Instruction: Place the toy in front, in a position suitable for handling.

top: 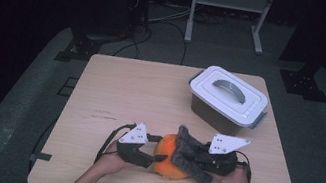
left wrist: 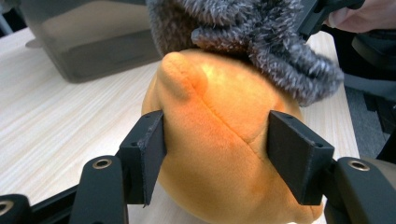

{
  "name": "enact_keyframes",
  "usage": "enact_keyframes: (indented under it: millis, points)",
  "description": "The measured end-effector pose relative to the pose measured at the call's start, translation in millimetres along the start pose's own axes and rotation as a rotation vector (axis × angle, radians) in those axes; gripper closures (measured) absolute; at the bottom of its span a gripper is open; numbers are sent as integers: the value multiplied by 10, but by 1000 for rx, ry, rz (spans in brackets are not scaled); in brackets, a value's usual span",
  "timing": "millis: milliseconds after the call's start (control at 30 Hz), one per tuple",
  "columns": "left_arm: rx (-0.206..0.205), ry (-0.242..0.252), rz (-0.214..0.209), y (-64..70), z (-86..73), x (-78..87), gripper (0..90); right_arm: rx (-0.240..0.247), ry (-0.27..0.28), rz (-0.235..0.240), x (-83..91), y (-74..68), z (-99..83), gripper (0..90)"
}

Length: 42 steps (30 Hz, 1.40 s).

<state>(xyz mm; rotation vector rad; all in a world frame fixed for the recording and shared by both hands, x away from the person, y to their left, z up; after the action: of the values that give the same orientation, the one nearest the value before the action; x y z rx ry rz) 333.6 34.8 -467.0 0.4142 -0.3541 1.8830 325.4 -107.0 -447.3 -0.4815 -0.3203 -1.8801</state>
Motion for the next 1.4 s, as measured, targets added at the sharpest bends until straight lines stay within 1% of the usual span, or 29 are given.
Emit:
enact_keyframes:
  millis: [67, 100, 167, 200, 233, 300, 367, 400, 433, 467, 500, 567, 633, 700, 767, 833, 900, 933, 1000, 1067, 1100, 1167, 1233, 1267, 1300, 1333, 1367, 1400]
  points:
    - [11, 1, 6, -19, -3, 1, 377, -7, -11, -9, 8, 49, -39, 717]
    - [18, 3, 5, -25, -5, 1, 376, -21, -18, -13, 19, 81, -72, 716]
    - [24, 3, 6, -39, -10, 6, 373, -35, -33, -27, 45, 117, -116, 716]
    - [21, 1, 7, -47, -14, 11, 371, -35, -31, -34, 58, 112, -113, 715]
    - [20, 1, 4, -49, -15, 17, 364, -25, -18, -30, 70, 80, -86, 715]
    - [14, 12, -5, -53, -2, 36, 347, -4, -13, -14, 57, 18, -52, 712]
    - [-2, 49, 4, -50, 51, 71, 329, 9, -26, -8, 18, -12, -57, 713]
    - [-10, 71, 10, -47, 88, 88, 326, 5, -26, -3, 8, -4, -62, 713]
    - [-18, 82, 9, -40, 112, 97, 326, -3, -25, 0, 3, 15, -65, 713]
    - [-26, 88, -5, -16, 135, 96, 322, -5, -26, -3, 3, 34, -69, 713]
    - [-36, 77, -8, 3, 131, 78, 322, -7, -26, -12, 2, 74, -76, 713]
    - [-63, 45, 4, 25, 82, 25, 334, -22, -27, -18, 10, 133, -95, 712]
    - [-65, 44, 2, 31, 64, 8, 346, -33, -32, -31, 25, 187, -121, 710]
    - [-66, 34, 14, 13, 62, 10, 364, -43, -42, -46, 41, 230, -146, 709]
    - [-61, 24, 36, -16, 48, 8, 377, -46, -38, -50, 54, 227, -134, 711]
    - [-42, 22, 49, -44, 33, 8, 383, -28, -1, -29, 68, 144, -50, 712]
    - [-16, 20, 58, -70, 27, 3, 385, -6, 17, -7, 50, 58, 10, 711]
    - [-9, 21, 60, -77, 26, -2, 386, 9, 8, -2, 23, 20, 19, 710]
    - [-3, 10, 62, -81, 13, -5, 387, 44, -29, -8, -39, -8, -17, 709]
    - [9, 12, 60, -81, 6, -6, 386, 28, -32, 1, -52, 5, -41, 711]
    - [13, 12, 61, -85, 3, -4, 387, 13, -32, 3, -40, 37, -57, 712]
    - [11, 16, 55, -90, 5, 4, 384, 4, -50, -21, -12, 121, -116, 712]
    - [4, 34, 42, -76, 31, 27, 371, -32, -56, -21, 20, 184, -177, 709]
    - [-1, 51, 22, -54, 52, 38, 364, -45, -59, -19, 32, 206, -201, 708]
    - [-12, 64, -3, -24, 69, 48, 355, -50, -59, -25, 42, 223, -214, 708]
    - [-27, 74, -18, 6, 82, 53, 348, -50, -61, -34, 49, 240, -221, 708]
    - [-34, 77, -26, 25, 88, 52, 347, -51, -63, -40, 54, 253, -225, 708]
    - [-45, 64, -28, 39, 78, 40, 348, -53, -64, -43, 57, 263, -227, 707]
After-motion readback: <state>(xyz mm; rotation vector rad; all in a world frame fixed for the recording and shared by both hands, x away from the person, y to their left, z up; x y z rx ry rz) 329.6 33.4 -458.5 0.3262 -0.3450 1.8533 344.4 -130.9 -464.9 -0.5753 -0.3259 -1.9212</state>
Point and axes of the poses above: each handheld gripper's, and its own axes: x roughly backward along the jaws, z roughly out of its top, y roughly to its right, the point moved 9 cm from there along -x, roughly forward along the jaws, and after that the axes turned 3 degrees about -x, right-handed, at the moved point
